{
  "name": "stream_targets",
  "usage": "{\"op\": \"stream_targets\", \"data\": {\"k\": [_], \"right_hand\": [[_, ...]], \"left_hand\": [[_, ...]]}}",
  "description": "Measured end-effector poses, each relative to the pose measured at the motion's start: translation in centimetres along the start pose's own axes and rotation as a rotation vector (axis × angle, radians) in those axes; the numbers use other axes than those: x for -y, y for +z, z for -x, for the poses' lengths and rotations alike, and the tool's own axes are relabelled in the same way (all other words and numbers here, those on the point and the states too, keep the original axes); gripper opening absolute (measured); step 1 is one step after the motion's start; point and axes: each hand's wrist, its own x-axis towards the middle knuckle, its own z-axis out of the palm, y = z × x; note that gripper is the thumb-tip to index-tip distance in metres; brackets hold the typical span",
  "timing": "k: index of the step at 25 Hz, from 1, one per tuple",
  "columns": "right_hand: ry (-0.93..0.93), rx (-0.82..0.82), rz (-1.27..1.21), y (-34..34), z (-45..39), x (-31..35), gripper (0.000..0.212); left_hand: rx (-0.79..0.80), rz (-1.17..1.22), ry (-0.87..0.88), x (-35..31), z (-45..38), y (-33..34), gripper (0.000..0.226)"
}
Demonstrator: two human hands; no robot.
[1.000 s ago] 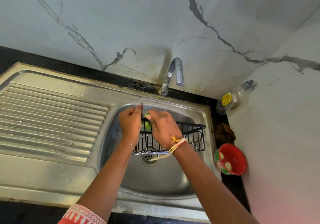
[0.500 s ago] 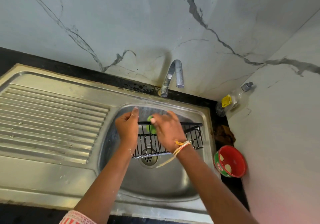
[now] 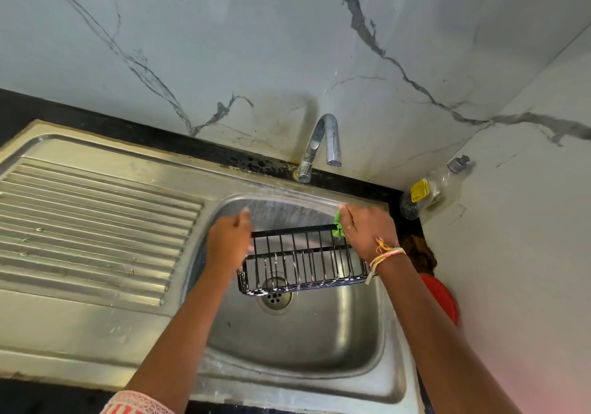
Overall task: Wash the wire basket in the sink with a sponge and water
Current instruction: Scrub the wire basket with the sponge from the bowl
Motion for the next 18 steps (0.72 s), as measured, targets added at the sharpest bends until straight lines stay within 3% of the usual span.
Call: {"op": "stream_targets", "data": {"k": [2, 4, 5, 8, 15, 18], "right_hand": [[-0.008, 0.007, 0.089, -0.5, -0.5, 1.2, 0.052], [-0.001, 0.050, 0.107, -0.8, -0.7, 2.8, 0.050], [-0.007, 0.062, 0.107, -0.9, -0.7, 3.5, 0.049], [0.002, 0.024, 0.034, -1.2, -0.5, 4.2, 0.045], [0.300, -0.050, -0.896, 0.1, 0.3, 1.7, 0.037], [0.286, -0.128, -0.821, -1.0, 0.0, 3.9, 0.040]], "left_hand": [[-0.038, -0.450, 0.185, -1.8, 1.5, 1.5, 0.061], [-0.067, -0.516, 0.380, -4.0, 3.1, 3.4, 0.062], [-0.071, -0.501, 0.443, -5.1, 3.3, 4.0, 0.062], [-0.021, -0.459, 0.364, -6.0, 2.5, 4.4, 0.061], [-0.124, -0.226, 0.339, -3.6, 2.4, 3.4, 0.061], [-0.080, -0.098, 0.314, -3.7, 2.1, 3.5, 0.059]]}}
